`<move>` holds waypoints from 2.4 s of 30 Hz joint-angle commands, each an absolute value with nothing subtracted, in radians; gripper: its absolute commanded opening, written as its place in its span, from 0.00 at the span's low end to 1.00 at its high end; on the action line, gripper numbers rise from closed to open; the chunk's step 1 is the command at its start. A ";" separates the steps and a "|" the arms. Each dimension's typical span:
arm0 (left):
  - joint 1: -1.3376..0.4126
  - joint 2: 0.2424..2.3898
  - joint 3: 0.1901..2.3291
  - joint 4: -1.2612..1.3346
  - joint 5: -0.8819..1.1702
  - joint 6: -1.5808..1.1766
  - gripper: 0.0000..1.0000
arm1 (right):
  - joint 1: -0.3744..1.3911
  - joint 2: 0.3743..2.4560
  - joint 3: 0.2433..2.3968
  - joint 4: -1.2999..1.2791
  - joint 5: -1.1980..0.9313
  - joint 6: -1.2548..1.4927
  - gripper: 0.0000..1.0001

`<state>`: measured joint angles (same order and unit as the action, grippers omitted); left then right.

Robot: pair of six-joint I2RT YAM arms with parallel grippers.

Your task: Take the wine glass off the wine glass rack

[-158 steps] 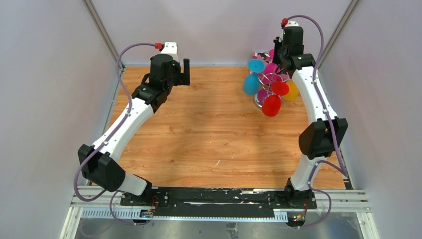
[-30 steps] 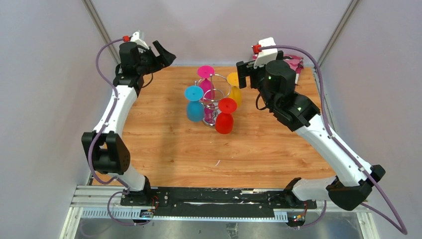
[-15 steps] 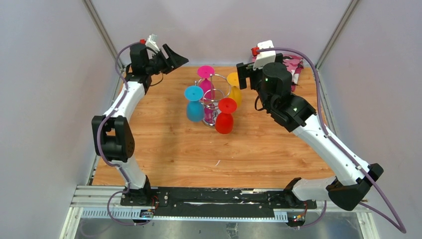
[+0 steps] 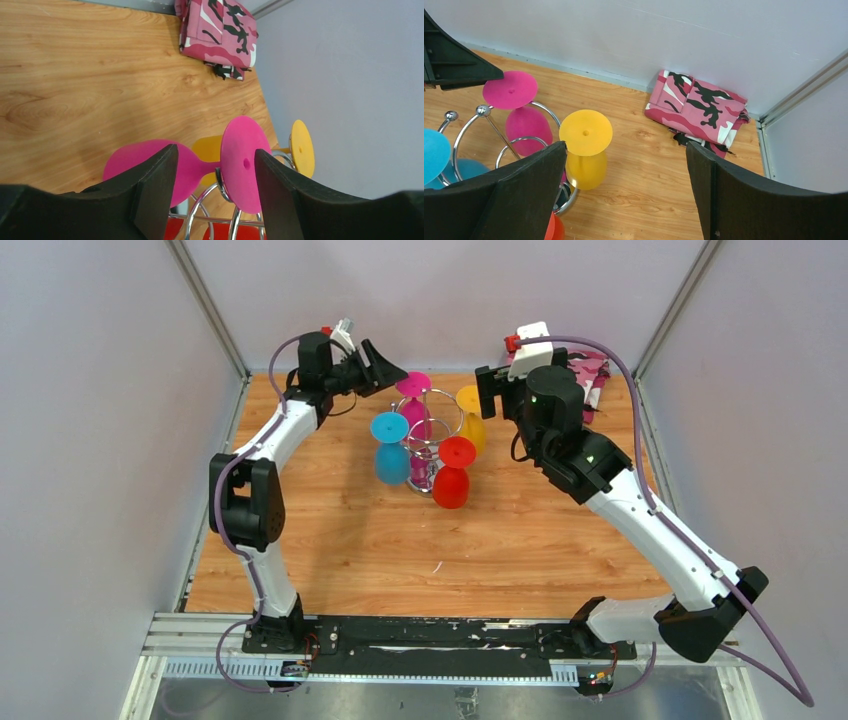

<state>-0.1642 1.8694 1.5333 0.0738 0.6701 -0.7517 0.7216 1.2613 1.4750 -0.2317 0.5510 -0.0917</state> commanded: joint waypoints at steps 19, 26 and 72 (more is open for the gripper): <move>-0.176 1.888 1.571 0.075 0.703 -0.735 0.47 | 0.687 1.246 1.437 -0.193 0.550 -0.089 0.93; -0.176 1.900 1.598 -0.020 0.654 -0.670 0.49 | 0.687 1.235 1.418 -0.178 0.518 -0.085 0.92; -0.116 2.004 1.609 0.291 0.933 -0.930 0.01 | 0.681 1.316 1.418 -0.167 0.456 -0.040 0.91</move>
